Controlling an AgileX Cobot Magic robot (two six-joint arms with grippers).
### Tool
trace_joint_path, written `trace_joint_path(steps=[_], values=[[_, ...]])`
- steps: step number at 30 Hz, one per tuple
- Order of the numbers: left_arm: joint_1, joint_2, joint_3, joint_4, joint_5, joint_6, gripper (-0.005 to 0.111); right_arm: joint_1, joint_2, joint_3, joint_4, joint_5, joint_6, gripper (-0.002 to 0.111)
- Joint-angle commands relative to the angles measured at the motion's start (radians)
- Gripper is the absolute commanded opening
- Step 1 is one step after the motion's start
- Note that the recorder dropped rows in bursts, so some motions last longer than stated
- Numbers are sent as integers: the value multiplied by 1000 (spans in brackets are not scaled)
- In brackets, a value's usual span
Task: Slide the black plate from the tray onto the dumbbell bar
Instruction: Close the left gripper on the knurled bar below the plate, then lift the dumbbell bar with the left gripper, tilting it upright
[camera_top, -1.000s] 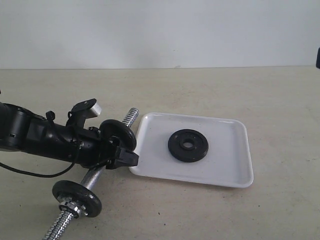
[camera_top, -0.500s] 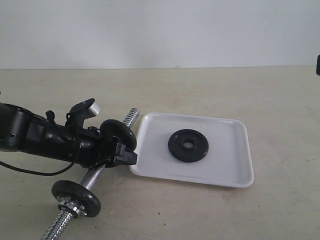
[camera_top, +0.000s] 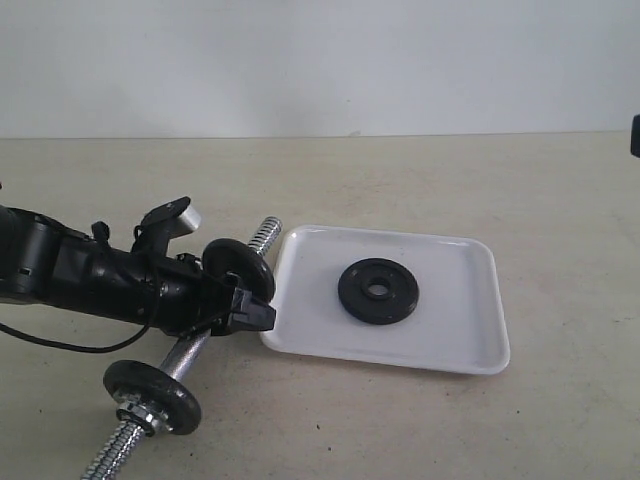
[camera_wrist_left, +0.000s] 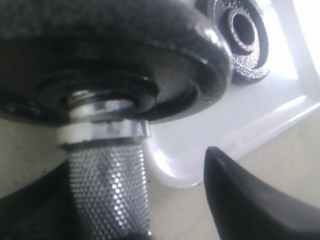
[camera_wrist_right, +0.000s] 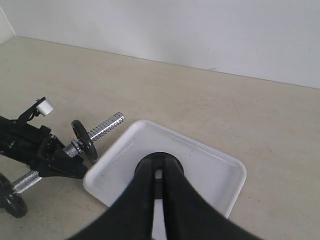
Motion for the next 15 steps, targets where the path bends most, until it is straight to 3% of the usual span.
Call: trace_joint_path(steps=[1,7,15], values=[[-5,-1,17,51,-29,96,4,1,2,4,-1,11,-4,4],[-4,-61,17,82,-37,96,4,1,2,4,-1,11,-4,4],[-4,-157,17,142,-149,96,4,1,2,4,-1,11,-4,4]])
